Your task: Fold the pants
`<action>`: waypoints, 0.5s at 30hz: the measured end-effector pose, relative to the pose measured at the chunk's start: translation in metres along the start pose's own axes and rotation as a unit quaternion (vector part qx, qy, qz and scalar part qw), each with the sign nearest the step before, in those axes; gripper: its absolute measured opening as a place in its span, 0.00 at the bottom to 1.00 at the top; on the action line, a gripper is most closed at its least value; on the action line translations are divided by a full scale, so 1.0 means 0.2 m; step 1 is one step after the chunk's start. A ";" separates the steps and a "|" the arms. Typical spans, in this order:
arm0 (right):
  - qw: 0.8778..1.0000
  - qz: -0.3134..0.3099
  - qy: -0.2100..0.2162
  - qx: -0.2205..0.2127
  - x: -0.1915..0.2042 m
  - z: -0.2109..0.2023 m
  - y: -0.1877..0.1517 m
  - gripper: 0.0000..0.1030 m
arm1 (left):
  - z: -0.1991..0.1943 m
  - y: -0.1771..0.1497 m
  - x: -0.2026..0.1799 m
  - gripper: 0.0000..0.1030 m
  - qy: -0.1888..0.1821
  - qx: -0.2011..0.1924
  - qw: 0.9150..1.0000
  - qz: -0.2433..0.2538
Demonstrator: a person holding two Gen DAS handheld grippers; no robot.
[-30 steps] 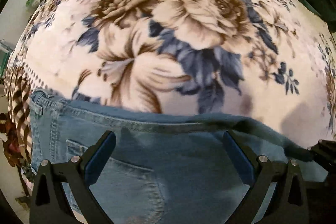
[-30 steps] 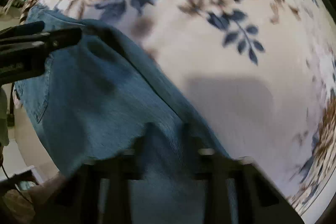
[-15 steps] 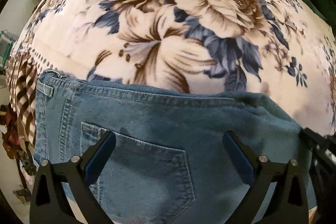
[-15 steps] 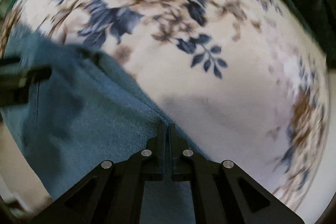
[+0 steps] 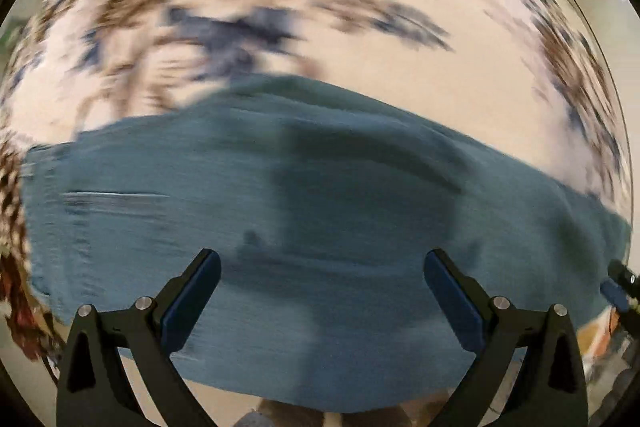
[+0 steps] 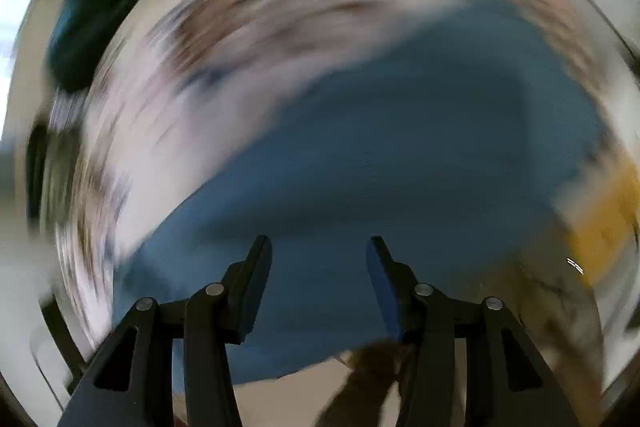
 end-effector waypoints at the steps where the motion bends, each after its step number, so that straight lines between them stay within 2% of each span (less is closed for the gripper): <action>1: 0.999 0.041 0.000 -0.010 -0.18 -0.01 0.01 0.50 | 0.02 -0.04 -0.08 1.00 -0.005 0.006 1.000 0.009; 3: 0.995 0.091 0.010 -0.038 -0.42 -0.03 0.05 0.50 | 0.07 -0.12 -0.26 1.00 -0.017 0.017 0.999 0.030; 5: 0.989 0.125 0.012 -0.080 -0.61 -0.06 0.10 0.44 | 0.13 -0.18 -0.39 1.00 -0.022 0.025 0.999 0.043; 7: 0.987 0.141 0.014 -0.081 -0.72 -0.03 0.14 0.39 | 0.20 -0.23 -0.49 1.00 -0.010 0.038 0.998 0.052; 9: 0.986 0.146 0.019 -0.083 -0.75 0.00 0.16 0.23 | 0.27 -0.25 -0.55 1.00 0.013 0.039 0.997 0.062; 10: 0.986 0.143 0.014 -0.081 -0.77 0.01 0.16 0.09 | 0.28 -0.26 -0.56 1.00 0.019 0.038 0.997 0.063; 11: 0.987 0.138 0.011 -0.084 -0.78 0.02 0.17 0.05 | 0.29 -0.26 -0.57 1.00 0.023 0.036 0.997 0.062; 15: 0.988 0.088 -0.013 -0.128 -0.73 -0.13 0.22 0.03 | 0.32 -0.29 -0.62 1.00 0.031 0.042 0.997 0.056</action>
Point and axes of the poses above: each gripper's, at about its wrist camera, not at the fingertips, and z roughly the way its jaws point, x to its left, y to its top, the point moved 9 cm from there along z, roughly the way its jaws point, and after that the axes turned 15 degrees about -z, right-handed, at the moved point
